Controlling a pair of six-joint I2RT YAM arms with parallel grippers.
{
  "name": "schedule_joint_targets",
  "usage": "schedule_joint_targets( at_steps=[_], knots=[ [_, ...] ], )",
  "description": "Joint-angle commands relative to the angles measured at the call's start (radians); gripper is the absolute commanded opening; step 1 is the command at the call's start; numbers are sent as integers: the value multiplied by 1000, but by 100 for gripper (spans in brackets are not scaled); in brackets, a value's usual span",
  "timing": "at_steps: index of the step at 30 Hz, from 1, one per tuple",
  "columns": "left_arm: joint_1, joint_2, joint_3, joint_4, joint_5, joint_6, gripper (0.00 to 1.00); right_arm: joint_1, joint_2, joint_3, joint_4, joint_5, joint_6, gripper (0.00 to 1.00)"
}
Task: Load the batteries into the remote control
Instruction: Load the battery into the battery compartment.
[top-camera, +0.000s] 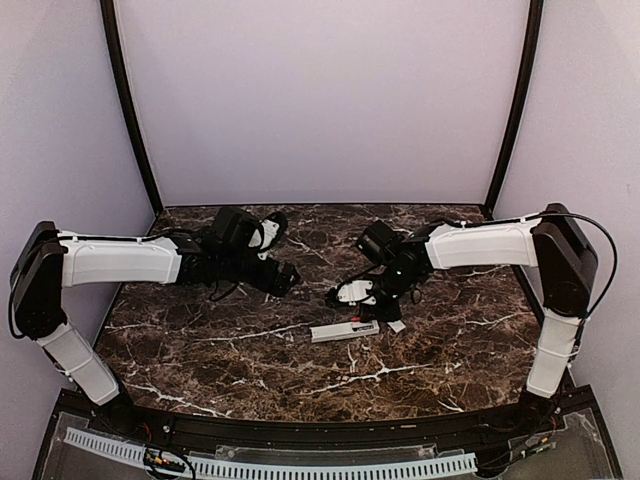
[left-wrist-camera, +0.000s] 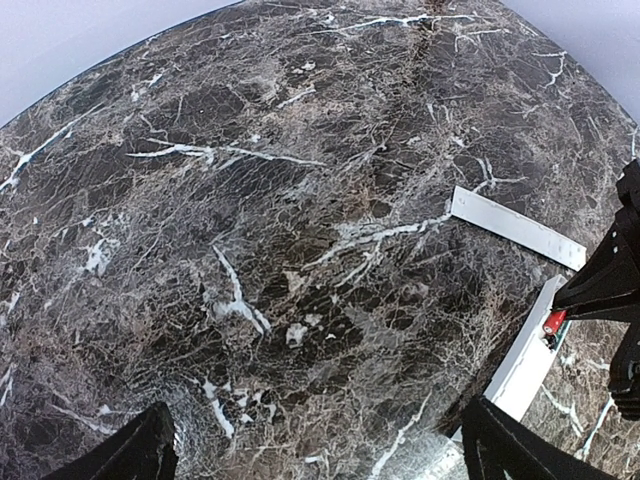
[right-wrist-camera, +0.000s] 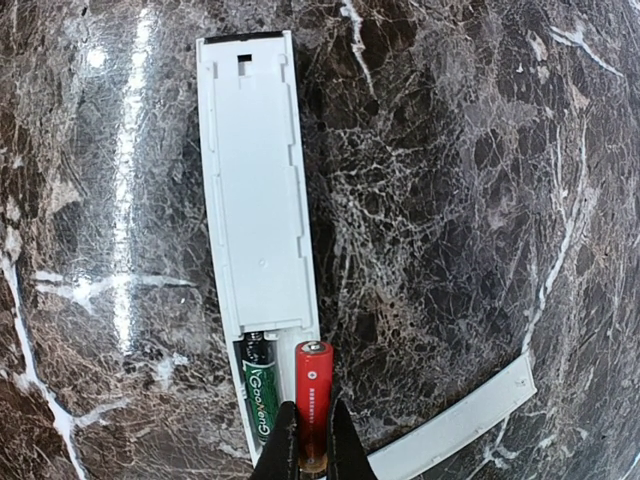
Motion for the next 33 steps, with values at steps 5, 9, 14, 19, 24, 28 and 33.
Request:
schedule_joint_targets(
  at_steps=[5,9,14,19,24,28,33],
  knots=[
    [9,-1,5,-25,0,-1,99,4,13,-18,9,-3,-22,6],
    [9,3,5,-25,1,-1,99,6,15,-19,5,-7,-24,8],
    [12,5,5,-25,4,0,99,9,25,-11,-1,-12,-24,10],
    [13,5,4,-27,-1,4,99,14,33,-5,-11,-8,-26,11],
    [13,8,5,-25,3,4,99,14,36,0,-13,-2,-26,16],
    [14,7,5,-24,4,5,99,14,39,4,-21,1,-28,20],
    [15,8,4,-25,4,7,99,15,35,8,-33,5,-25,22]
  ],
)
